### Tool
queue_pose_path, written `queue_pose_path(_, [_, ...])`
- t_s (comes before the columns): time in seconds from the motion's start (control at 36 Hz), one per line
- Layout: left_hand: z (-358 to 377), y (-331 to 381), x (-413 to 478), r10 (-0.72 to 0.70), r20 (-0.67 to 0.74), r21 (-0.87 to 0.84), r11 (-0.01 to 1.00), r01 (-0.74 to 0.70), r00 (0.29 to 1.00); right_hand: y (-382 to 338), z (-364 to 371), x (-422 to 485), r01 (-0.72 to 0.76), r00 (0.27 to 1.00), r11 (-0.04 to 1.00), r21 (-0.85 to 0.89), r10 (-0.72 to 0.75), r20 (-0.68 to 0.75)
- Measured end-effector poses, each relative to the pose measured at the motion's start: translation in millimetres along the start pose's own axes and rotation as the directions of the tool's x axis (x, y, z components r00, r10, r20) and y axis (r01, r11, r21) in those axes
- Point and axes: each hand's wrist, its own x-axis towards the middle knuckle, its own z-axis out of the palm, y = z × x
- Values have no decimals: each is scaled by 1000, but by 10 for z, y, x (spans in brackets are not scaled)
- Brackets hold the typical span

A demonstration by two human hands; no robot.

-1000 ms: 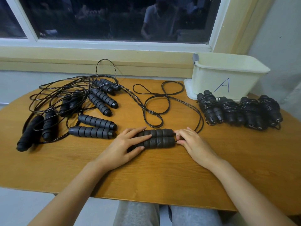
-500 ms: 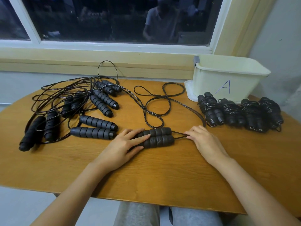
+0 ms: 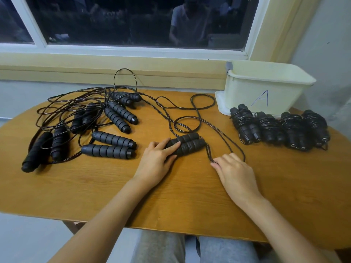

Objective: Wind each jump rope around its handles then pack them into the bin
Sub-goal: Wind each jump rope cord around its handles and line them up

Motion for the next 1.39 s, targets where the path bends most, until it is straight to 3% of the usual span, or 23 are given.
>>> queue_pose_path(0.22, [8,21,29,5,-7,56,998,-4,1000,-649,140,-65,-28,998,999,24,29,-54])
queue_pose_path(0.56, [-88,17,70,35,88,206,977,-53,996,-1156,138,-154,68,992,988,-141,-81,-92])
queue_pose_path(0.75, [-268,105,110,-5,254,151,988,-35,967,-1221,118,-118,92,995,979,-180,-97,-19])
queue_pose_path(0.92, [-343,207,157,-31,316,276,959,-61,948,-1281,81,-88,125,989,969,-213,-105,106])
queue_pose_path(1.17, [-416,181,254,2,302,229,971,-74,953,-875,-124,0,281,954,958,-57,-273,124])
queue_pose_path(1.28, [-382,119,249,16,255,182,981,-65,967,-462,-248,153,357,894,930,89,-367,257])
queue_pose_path(1.39, [-256,47,180,34,179,164,984,-64,983,-137,-281,249,289,864,928,237,-359,353])
